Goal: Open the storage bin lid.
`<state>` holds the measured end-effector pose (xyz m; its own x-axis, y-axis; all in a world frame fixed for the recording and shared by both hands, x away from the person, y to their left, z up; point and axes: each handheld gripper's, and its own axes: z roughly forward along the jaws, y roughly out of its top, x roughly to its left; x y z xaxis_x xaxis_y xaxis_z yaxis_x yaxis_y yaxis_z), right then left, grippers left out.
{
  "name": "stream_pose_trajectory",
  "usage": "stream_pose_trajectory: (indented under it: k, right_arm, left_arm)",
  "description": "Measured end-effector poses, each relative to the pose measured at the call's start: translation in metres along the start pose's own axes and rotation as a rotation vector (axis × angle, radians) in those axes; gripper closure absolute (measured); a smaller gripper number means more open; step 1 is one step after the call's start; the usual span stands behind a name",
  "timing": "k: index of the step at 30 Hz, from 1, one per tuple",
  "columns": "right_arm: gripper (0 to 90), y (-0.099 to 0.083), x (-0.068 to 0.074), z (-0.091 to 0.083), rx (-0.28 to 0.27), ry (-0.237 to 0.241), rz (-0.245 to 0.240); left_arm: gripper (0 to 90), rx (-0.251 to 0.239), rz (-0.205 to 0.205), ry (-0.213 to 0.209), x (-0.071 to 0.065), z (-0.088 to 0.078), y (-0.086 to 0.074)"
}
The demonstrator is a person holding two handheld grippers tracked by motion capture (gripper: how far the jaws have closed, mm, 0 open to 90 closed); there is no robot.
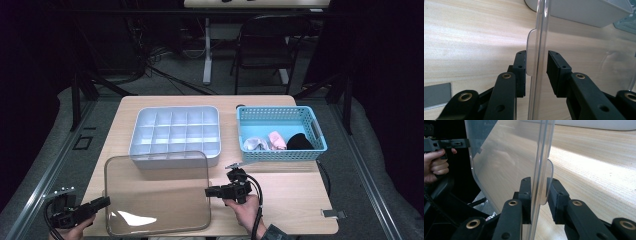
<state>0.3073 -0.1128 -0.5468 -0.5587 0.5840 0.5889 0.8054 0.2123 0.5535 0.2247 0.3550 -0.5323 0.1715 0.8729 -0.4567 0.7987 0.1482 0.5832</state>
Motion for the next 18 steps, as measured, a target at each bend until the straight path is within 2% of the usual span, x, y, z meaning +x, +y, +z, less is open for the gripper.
stream_pose_trajectory:
  k: [7,18]
  right_arm:
    - [72.4,-0.0033,0.0008,0.0034,0.018,-0.006,-0.014]
    - [70.6,-0.0074,-0.0004,0.0063,0.025,-0.011,-0.003]
  left_arm:
    - [69.4,0.016,0.001,0.004,0.0020,0.0012,-0.0005]
    - [69.1,0.051,0.006,0.006,0.0027,0.0032,0.0005]
